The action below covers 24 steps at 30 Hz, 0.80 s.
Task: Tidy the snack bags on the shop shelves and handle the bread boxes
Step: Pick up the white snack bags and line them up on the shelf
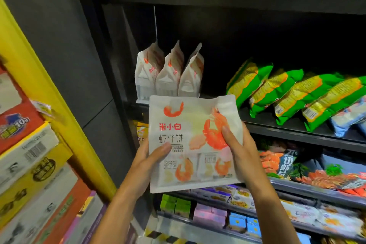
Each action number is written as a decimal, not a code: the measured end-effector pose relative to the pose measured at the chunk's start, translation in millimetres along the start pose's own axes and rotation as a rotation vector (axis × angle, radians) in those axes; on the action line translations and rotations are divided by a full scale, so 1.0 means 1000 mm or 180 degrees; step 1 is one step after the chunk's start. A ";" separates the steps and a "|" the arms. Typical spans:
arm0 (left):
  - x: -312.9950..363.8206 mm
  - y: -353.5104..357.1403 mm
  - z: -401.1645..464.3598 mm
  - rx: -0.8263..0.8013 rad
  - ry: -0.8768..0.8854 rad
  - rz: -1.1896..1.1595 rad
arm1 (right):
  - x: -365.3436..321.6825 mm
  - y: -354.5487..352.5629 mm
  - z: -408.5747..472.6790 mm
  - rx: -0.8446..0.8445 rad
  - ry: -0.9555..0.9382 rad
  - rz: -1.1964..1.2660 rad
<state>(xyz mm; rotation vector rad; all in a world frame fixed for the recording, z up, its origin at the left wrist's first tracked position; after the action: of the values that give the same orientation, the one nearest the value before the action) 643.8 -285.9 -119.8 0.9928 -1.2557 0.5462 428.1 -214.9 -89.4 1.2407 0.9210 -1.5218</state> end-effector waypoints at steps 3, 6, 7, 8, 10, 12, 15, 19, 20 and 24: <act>0.001 0.003 0.002 -0.0097 0.0022 0.0061 | 0.009 -0.010 -0.011 0.0315 -0.0031 0.0095; 0.010 0.009 0.008 -0.0080 0.0357 0.0120 | 0.015 -0.017 -0.018 0.0577 0.0009 0.0210; 0.014 0.012 0.010 -0.0045 0.0403 0.0152 | 0.017 -0.018 -0.019 0.0634 0.0021 0.0254; 0.014 0.013 0.011 -0.0027 0.0401 0.0175 | 0.018 -0.020 -0.020 0.0671 0.0022 0.0278; 0.015 0.019 0.011 -0.0012 0.0326 0.0154 | 0.018 -0.021 -0.023 0.0736 0.0025 0.0280; 0.015 0.022 0.010 -0.0017 0.0263 0.0166 | 0.020 -0.023 -0.026 0.0794 0.0059 0.0252; 0.012 0.022 0.009 0.0148 0.0217 0.0057 | 0.024 -0.022 -0.030 0.0706 0.0078 0.0206; 0.001 0.024 0.006 0.0290 0.0153 0.0002 | 0.018 -0.021 -0.032 0.0745 0.0190 0.0252; -0.002 0.025 0.005 0.0279 0.0158 0.0006 | 0.018 -0.023 -0.033 0.0821 0.0176 0.0279; -0.004 0.026 0.002 0.0323 0.0261 0.0108 | 0.018 -0.028 -0.033 0.0935 0.0113 0.0387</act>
<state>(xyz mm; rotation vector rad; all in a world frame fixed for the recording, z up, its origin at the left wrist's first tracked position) 620.3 -273.8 -115.6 1.0249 -1.1828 0.6759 409.7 -179.4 -114.4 1.5083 0.6457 -1.5803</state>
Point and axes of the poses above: each hand's wrist, its own z-axis towards the middle knuckle, its own y-axis out of the palm, x = y × z, the point moved 6 cm from there along z, towards the middle knuckle, and after that the axes turned 6 degrees about -x, right-handed, at the moved point
